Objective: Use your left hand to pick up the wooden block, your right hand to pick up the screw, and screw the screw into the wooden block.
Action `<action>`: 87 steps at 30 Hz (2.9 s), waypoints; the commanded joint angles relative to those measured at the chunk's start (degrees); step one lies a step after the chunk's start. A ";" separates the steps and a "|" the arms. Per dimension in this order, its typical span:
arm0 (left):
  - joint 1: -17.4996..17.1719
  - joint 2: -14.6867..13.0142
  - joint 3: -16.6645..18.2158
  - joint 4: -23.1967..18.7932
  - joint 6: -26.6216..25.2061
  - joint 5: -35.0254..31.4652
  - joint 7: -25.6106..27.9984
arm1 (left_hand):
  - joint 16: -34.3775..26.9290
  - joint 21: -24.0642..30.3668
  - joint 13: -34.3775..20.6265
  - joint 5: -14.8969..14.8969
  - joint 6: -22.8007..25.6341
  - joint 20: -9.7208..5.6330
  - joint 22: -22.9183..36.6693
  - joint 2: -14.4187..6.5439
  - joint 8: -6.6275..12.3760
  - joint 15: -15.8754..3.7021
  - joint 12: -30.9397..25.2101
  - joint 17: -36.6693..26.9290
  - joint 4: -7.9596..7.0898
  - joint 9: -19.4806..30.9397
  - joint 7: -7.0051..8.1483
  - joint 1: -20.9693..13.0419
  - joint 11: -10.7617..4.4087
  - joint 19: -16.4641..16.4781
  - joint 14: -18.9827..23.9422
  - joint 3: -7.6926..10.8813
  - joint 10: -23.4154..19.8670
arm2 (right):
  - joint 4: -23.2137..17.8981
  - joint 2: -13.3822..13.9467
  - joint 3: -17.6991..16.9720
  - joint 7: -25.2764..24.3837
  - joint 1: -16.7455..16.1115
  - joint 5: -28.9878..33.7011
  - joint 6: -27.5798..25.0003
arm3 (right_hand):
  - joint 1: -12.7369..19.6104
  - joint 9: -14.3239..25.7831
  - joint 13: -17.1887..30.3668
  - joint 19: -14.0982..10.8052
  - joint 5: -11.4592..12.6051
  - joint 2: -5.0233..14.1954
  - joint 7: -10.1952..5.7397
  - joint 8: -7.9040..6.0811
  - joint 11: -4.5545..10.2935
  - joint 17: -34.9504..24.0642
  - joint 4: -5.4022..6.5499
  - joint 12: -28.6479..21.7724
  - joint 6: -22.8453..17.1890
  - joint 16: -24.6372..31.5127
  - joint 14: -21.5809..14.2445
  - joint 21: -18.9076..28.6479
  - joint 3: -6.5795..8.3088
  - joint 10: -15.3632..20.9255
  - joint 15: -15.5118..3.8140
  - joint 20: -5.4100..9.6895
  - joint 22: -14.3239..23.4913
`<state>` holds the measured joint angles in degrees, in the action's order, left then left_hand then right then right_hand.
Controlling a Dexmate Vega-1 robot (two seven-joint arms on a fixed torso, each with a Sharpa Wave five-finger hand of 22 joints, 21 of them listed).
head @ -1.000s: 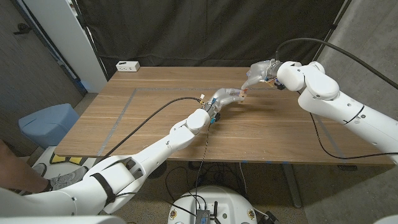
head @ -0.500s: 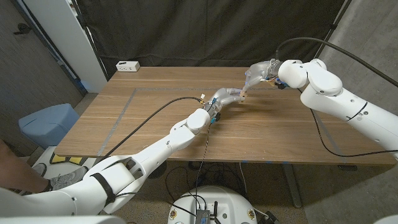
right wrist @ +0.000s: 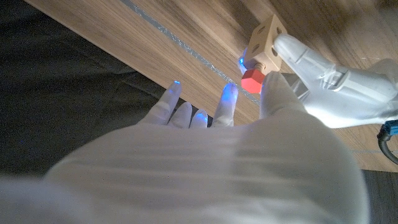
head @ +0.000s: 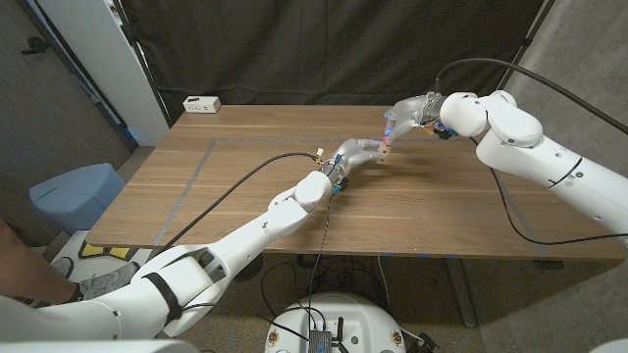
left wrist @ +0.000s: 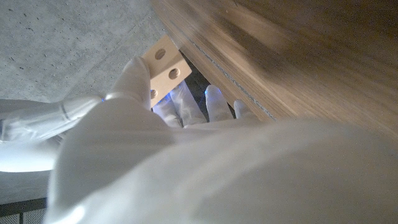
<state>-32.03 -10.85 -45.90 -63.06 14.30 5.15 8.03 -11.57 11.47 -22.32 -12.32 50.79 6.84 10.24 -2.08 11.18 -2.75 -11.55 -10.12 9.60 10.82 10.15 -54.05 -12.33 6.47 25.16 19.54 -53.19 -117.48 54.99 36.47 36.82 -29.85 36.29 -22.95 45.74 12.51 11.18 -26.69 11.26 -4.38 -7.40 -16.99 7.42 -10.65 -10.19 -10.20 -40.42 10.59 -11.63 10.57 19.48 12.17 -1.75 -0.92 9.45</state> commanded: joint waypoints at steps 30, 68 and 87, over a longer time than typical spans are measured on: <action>0.07 -0.12 -0.22 -0.25 -0.02 -0.54 0.06 | 0.05 0.30 -1.48 -0.21 1.40 0.31 0.25 -1.89 0.32 -3.52 -0.52 -0.22 -0.71 0.26 -0.49 -0.59 -0.01 0.32 0.48 1.05 -0.54 | 2.51 -0.48 0.41 -1.19 0.99 -0.33 4.43 | 3.64 0.35 0.05 -0.25 0.11 0.40 -1.62 -2.68 1.88 -0.26 0.61 -0.95 -5.73 0.86 -0.47 0.36 1.57 1.48 -1.70 0.75 0.25; -0.87 -0.71 -0.14 -2.02 -0.74 -0.78 0.50 | 0.05 0.29 -1.45 -0.21 1.52 0.32 0.26 -1.92 0.36 -3.45 -0.51 -0.23 -0.72 0.26 -0.59 -0.55 -0.03 0.31 0.47 1.13 -0.56 | 2.26 -0.02 -1.05 -4.27 -1.21 -2.73 4.56 | 4.22 0.76 -0.05 -1.63 -0.25 1.67 -0.29 -6.39 2.23 -0.54 1.38 -1.60 -13.34 1.86 -2.34 0.65 1.33 5.25 -2.95 2.38 0.22; -0.88 -0.79 -0.03 -1.97 -0.73 -0.54 0.24 | 0.05 0.30 -1.48 -0.22 1.47 0.31 0.26 -1.89 0.34 -3.38 -0.51 -0.21 -0.72 0.26 -0.58 -0.50 -0.01 0.35 0.48 1.14 -0.51 | 3.29 -0.41 -1.37 -7.46 -1.92 -5.03 3.91 | 3.26 0.36 -0.11 -4.04 -0.32 2.77 2.04 -7.41 1.67 -0.71 2.11 -2.11 -16.29 2.71 -4.82 1.02 0.80 9.05 -3.79 3.58 0.19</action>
<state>-32.88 -11.56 -46.00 -65.04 13.55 4.41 8.50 -11.57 11.47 -22.32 -12.32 50.79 6.84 10.24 -2.09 11.18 -2.75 -11.55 -10.28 9.60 10.81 10.14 -54.04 -12.33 6.46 25.16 19.54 -53.19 -114.76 54.78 35.13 30.86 -31.50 32.26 -18.65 49.17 12.76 10.92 -29.80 10.85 -2.24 -5.45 -23.97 9.21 -11.07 -8.46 -11.92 -55.87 12.74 -15.77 11.31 20.22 20.38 -2.15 2.76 9.45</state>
